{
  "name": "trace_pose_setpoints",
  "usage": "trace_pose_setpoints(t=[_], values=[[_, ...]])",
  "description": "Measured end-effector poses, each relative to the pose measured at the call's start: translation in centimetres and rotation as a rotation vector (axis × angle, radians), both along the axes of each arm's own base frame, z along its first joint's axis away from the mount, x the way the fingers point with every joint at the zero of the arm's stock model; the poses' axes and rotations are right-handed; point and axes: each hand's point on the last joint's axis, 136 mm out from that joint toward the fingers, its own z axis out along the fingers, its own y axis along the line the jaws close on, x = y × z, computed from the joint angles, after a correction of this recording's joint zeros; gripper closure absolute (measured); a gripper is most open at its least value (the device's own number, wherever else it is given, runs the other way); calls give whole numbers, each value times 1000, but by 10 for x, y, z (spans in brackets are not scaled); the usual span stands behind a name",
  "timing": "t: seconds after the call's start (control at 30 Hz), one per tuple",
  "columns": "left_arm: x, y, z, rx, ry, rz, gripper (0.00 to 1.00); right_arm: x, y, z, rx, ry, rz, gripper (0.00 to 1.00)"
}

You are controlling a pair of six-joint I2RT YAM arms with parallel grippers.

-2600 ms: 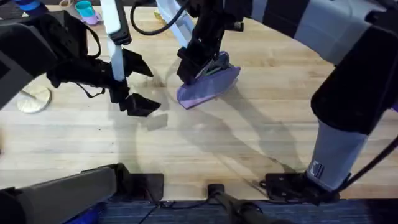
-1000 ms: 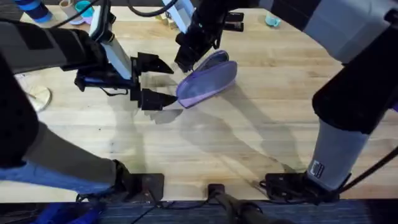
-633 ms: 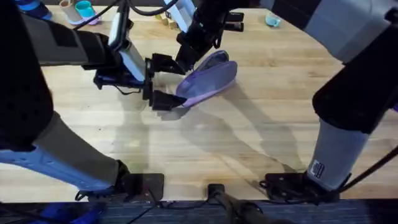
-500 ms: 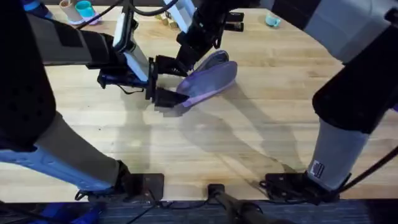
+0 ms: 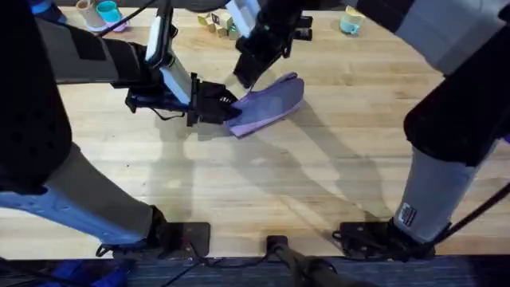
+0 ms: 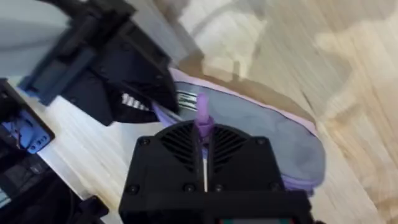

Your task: Unzip the bag, pick up the pens from the table one at a time and place them inside, then zip the bag closed.

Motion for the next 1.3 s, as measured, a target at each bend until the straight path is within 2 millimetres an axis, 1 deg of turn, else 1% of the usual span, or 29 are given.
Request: trace_pose_setpoints(t=[0.03,0.07,0.23,0.33,0.4,0.47,0.6,0.73,0.87,0.97,1.0,1.07,1.1,1.13,1.23,1.27,1.3], values=[[0,0,0,-2,0,0,955,3,-5,0,-1,3,-13,968],[1,0,1,-7,-4,1,955,8,-17,0,-1,18,-35,967],[1,-1,2,-11,-5,-1,955,17,-35,0,14,33,-46,966],[0,-1,1,-9,-4,-2,955,27,-49,0,16,26,-64,966],[-1,-1,0,-3,3,-2,955,39,-64,0,2,0,-84,966],[-1,-1,0,1,4,-2,955,52,-83,1,-14,-25,-117,966],[-1,-1,0,2,5,-2,956,69,-116,3,-37,-46,-178,967],[-1,-1,0,2,5,-2,956,76,-129,3,-45,-58,-205,968],[-1,-1,0,2,5,-2,956,78,-133,5,-44,-62,-215,968],[-1,0,0,2,5,-2,956,78,-134,13,-37,-87,-216,969],[-1,-1,0,1,5,-2,956,78,-135,18,-33,-99,-216,934],[-1,-1,0,0,4,-2,956,76,-135,32,-22,-128,-214,804],[-1,-1,0,0,4,-2,956,75,-135,39,-15,-144,-214,720],[-1,-1,0,0,4,-2,956,74,-135,45,-9,-157,-217,614],[-1,-1,0,0,3,-2,956,73,-135,62,9,-190,-237,163],[-1,-1,0,0,3,-2,956,74,-135,65,15,-197,-243,52],[-1,-1,0,-1,3,-2,956,75,-134,67,20,-200,-256,16]])
